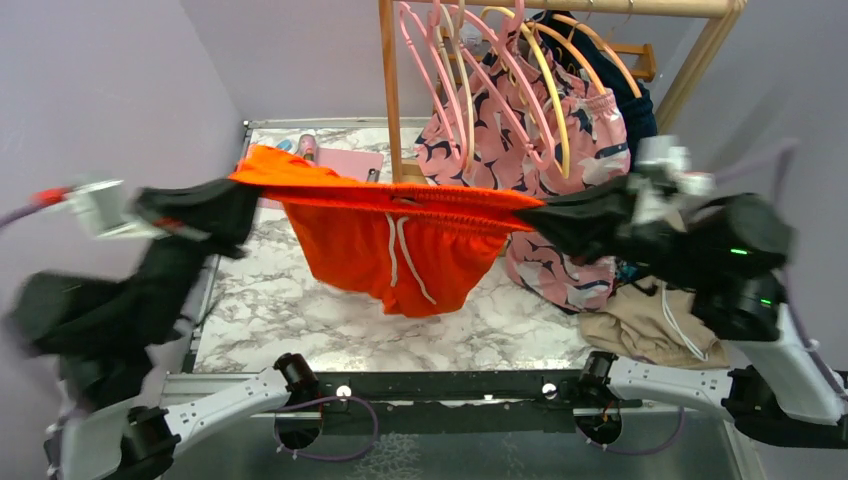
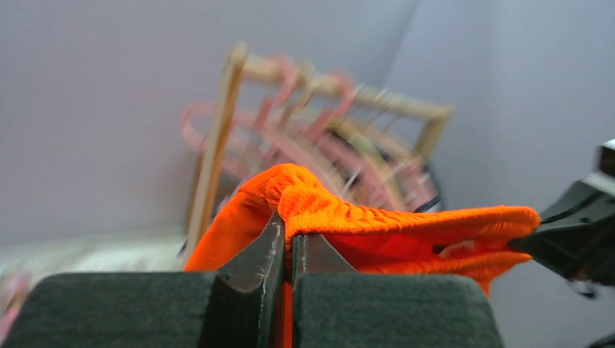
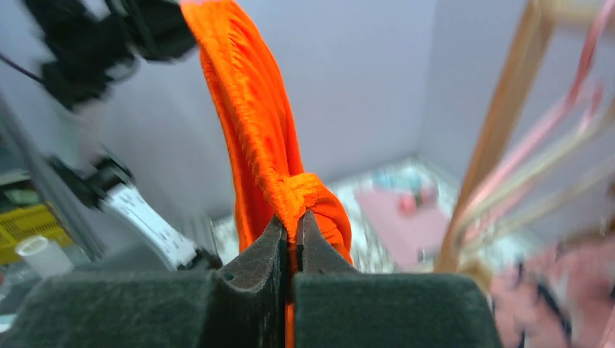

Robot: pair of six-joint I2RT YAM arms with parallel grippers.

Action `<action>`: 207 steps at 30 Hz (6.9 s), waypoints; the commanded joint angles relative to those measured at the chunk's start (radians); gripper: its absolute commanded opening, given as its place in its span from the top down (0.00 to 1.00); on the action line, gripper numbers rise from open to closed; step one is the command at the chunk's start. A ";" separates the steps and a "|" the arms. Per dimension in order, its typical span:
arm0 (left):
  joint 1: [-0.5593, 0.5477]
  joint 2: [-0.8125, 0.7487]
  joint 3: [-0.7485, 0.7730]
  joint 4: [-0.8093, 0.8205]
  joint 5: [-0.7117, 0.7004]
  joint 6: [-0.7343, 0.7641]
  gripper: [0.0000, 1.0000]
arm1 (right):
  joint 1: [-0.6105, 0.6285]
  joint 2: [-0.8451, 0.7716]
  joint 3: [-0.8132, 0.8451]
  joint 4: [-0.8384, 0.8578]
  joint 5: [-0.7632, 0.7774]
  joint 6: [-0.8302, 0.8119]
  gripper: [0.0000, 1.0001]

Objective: Place the shorts on the hanger
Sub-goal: Adjust the shorts at the center of the board, then pick up the hanger from the clothesline.

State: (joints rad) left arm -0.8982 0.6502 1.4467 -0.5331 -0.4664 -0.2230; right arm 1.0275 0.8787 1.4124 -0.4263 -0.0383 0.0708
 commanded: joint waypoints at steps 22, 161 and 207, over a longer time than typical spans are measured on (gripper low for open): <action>0.003 0.213 0.326 0.142 0.016 0.357 1.00 | -0.001 0.129 0.282 -0.008 0.295 -0.213 0.99; 0.358 0.313 -0.817 0.111 0.219 -0.355 0.31 | -0.136 0.223 -0.691 0.119 0.287 0.335 0.67; 0.358 -0.092 -0.868 0.268 0.030 -0.120 0.06 | -0.136 0.306 0.380 -0.044 0.689 -0.118 0.52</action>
State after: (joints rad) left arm -0.5426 0.5518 0.5579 -0.2749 -0.4171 -0.3428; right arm 0.8898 1.2400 1.8233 -0.4305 0.5449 -0.0284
